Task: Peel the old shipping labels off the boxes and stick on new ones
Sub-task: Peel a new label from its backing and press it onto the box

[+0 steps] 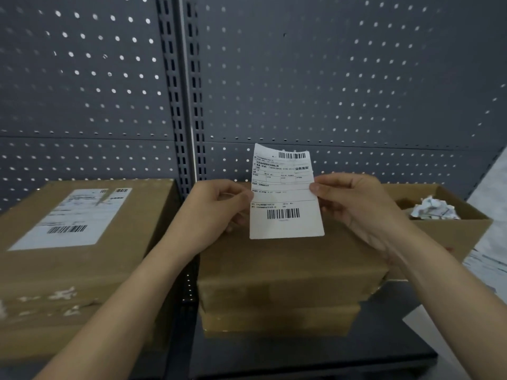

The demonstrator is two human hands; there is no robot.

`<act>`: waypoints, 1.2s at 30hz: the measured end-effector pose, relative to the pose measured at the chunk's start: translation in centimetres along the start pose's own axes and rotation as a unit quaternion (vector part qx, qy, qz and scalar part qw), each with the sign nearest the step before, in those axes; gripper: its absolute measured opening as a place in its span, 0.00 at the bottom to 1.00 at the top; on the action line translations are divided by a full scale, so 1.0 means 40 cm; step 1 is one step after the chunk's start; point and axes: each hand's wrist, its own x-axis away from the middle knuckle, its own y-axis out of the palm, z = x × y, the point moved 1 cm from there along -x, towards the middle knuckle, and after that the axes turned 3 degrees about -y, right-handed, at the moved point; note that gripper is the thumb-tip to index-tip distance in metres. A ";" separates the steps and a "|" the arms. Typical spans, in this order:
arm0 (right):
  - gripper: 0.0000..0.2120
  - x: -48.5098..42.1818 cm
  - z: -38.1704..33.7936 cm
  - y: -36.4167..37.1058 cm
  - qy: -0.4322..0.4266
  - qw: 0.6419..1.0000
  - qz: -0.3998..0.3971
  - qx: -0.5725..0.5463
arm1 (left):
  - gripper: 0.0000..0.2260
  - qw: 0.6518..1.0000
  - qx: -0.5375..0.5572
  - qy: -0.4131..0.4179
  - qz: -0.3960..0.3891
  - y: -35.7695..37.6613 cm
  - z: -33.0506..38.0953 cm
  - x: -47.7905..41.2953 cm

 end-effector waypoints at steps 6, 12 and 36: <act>0.10 -0.029 0.010 -0.022 0.027 0.999 -0.042 0.015 | 0.04 0.999 -0.033 -0.013 0.012 0.012 0.009 -0.012; 0.14 -0.035 0.014 -0.038 0.045 0.995 -0.074 0.056 | 0.04 0.997 -0.064 -0.026 0.014 0.030 0.000 -0.023; 0.16 -0.038 0.025 -0.036 -0.014 0.975 -0.091 0.203 | 0.22 0.987 -0.149 -0.052 -0.039 0.024 0.010 -0.019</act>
